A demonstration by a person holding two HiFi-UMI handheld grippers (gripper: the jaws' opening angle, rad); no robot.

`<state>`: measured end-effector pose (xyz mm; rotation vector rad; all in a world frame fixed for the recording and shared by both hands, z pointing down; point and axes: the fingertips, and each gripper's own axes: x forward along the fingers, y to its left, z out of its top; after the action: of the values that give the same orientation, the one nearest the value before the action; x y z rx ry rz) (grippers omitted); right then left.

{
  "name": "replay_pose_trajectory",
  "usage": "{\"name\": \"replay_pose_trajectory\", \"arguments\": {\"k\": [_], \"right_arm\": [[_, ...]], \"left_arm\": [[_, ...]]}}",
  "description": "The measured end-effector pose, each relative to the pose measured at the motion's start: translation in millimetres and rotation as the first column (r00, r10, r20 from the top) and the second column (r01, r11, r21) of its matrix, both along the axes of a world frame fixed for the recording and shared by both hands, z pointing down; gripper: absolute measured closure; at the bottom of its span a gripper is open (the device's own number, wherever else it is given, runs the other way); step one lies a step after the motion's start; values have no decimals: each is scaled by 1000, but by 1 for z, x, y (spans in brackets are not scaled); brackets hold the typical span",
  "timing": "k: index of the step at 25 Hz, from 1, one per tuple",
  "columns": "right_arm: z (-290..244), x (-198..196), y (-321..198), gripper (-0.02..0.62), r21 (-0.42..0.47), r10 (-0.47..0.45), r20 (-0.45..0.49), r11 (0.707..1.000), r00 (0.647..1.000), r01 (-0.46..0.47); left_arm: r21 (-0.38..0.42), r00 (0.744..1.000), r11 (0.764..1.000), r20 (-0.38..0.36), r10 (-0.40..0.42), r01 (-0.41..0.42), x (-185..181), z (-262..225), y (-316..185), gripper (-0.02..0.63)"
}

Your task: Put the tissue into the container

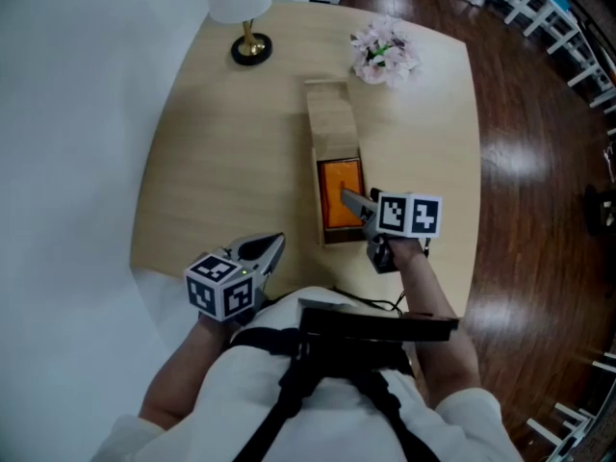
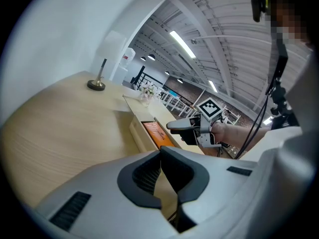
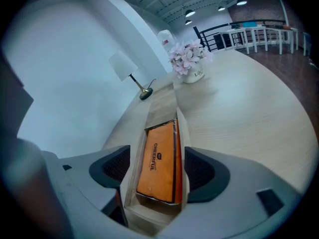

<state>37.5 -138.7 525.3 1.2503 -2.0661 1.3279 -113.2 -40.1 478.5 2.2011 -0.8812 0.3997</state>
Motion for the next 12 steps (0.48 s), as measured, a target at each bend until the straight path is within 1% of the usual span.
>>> {"name": "replay_pose_trajectory", "arguments": {"k": [7,12], "right_arm": [[-9,38,10,247,33,99,23,994,995,-100],[-7,57,24,261,30,129,13,991,992,-129]], "left_arm": [[12,1000,1000,-3,7,-7,9,-5,0,613],[22,999,999,-10,33,-33,20,-11,1,612]]}}
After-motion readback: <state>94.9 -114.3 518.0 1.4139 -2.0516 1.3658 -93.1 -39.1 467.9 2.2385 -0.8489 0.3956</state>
